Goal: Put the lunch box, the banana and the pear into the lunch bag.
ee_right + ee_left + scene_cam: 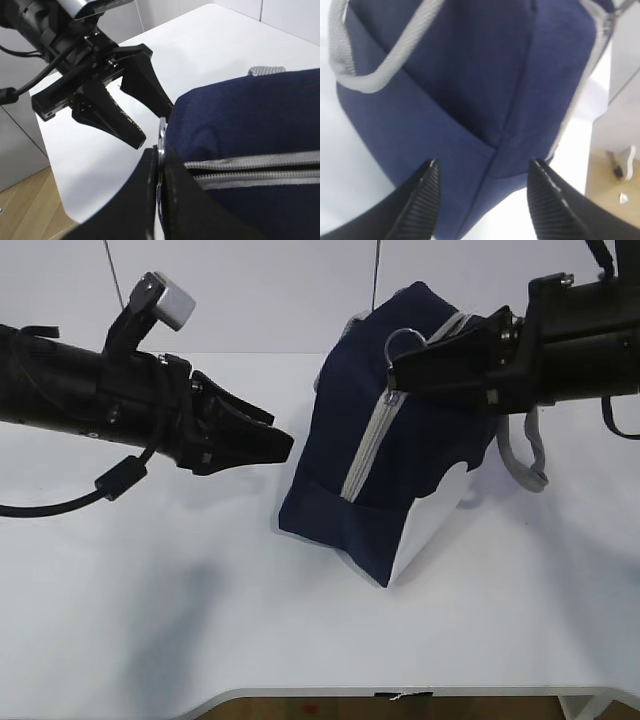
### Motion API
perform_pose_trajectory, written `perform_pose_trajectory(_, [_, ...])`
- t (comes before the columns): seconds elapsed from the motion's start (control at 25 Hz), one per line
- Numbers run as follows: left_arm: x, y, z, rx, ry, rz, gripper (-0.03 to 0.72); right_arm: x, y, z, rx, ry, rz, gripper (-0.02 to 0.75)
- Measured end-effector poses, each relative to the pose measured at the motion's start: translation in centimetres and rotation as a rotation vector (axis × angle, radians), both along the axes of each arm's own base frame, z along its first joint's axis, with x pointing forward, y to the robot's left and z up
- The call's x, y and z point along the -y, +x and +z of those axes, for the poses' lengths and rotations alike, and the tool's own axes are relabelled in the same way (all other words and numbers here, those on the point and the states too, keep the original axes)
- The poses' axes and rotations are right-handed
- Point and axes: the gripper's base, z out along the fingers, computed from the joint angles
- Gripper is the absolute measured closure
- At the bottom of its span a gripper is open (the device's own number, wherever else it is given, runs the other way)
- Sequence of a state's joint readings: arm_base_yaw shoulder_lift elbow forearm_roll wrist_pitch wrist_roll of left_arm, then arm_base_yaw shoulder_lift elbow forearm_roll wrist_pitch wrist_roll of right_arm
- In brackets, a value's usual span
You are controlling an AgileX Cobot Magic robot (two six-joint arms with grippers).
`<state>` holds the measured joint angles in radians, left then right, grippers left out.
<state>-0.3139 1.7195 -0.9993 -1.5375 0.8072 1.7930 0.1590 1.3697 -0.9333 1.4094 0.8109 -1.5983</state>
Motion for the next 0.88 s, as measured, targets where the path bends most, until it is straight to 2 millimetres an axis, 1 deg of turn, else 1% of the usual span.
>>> perform_pose_trajectory(0.32, [0.1, -0.3, 0.0, 0.017, -0.043, -0.02, 0.265, 0.0, 0.0, 0.0, -0.023, 0.005, -0.008, 0.731])
perform_pose_trajectory(0.48, [1.0, -0.7, 0.0, 0.034, -0.046, -0.053, 0.265, 0.0, 0.0, 0.0, -0.04, 0.016, -0.015, 0.731])
perform_pose_trajectory(0.6, [1.9, -0.9, -0.7, 0.032, -0.042, -0.082, 0.265, 0.0, 0.0, 0.0, -0.053, 0.023, -0.021, 0.731])
perform_pose_trajectory(0.72, [2.3, -0.7, -1.8, 0.018, -0.037, -0.088, 0.265, 0.0, 0.0, 0.0, -0.065, 0.031, -0.026, 0.731])
perform_pose_trajectory(0.88, [2.3, -0.6, -1.9, 0.045, -0.044, -0.087, 0.265, 0.0, 0.0, 0.0, -0.071, 0.033, -0.029, 0.731])
